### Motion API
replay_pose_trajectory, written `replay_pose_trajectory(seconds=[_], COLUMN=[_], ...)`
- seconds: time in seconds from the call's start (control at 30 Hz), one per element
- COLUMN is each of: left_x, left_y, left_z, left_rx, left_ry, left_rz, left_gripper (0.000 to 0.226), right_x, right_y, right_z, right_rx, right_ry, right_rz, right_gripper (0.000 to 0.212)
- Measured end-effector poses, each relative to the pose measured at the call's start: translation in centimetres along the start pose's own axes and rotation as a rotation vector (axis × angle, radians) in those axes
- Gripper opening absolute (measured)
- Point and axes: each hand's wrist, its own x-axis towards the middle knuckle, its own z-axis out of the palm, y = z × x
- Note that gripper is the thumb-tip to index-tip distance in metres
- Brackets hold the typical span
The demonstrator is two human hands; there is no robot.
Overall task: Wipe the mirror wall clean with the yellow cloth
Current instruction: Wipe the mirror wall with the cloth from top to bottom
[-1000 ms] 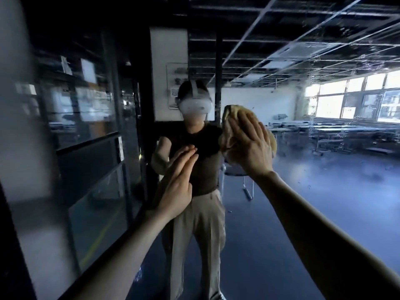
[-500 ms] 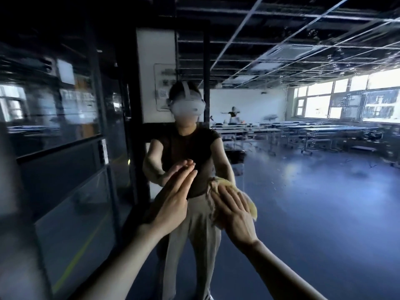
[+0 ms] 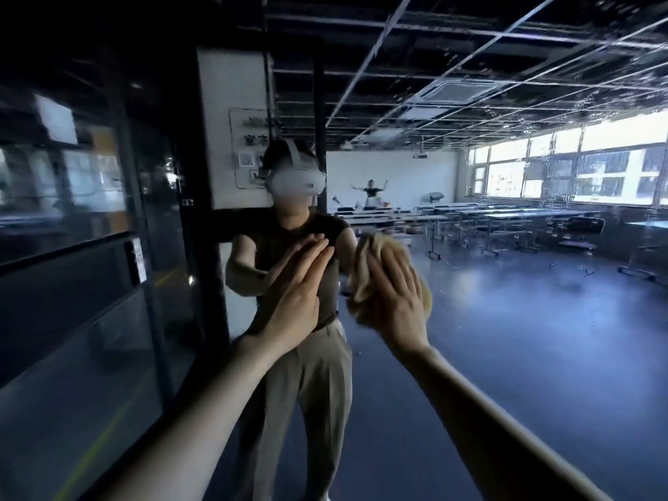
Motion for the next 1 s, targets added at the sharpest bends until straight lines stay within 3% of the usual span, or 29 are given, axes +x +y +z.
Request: replay_pose_trajectory(seconds=[0.1,0.17,0.33,0.53,0.7,0.8,0.9,1.0], left_x=[-0.5,0.2,5.9,13.7,18.2,19.2,19.8,20.7], left_y=[0.4,0.4,0.0,0.7,0.8,0.8,-0.3,-0.8], left_z=[0.4,0.2,-1.7,-5.7,-7.1,-7.3,-7.8,-9.0], left_rx=[0.062,0.069,0.091,0.207,0.249,0.265,0.291,0.268], left_ry=[-0.03,-0.043,0.004,0.136,0.182,0.171,0.132,0.149], left_rz=[-0.001,0.005,0.009,0.063,0.06,0.077,0.09,0.084], left_gripper=[0.063,0.068,0.076,0.057,0.065,0.072,0.073,0.066], right_x=[-6.5,-5.5,8.5,23.8,29.2,29.4,29.6,30.7], right_y=[1.1,2.0,0.0,-2.7,-4.0,-1.3,1.4,-0.4], right_z=[0.1,-0.2,-3.4,-7.1,-8.2,-8.6,-9.4,-9.4], right_rx=[-0.006,0.018,0.053,-0.039,-0.094,-0.102,-0.031,0.018], right_ry=[-0.167,-0.196,0.036,0.039,-0.055,0.054,0.249,0.28], right_rz=[-0.054,-0.101,-0.084,-0.128,-0.217,-0.306,-0.058,0.087], right_gripper=[0.103,0.081,0.057,0.077,0.078,0.072,0.056,0.066])
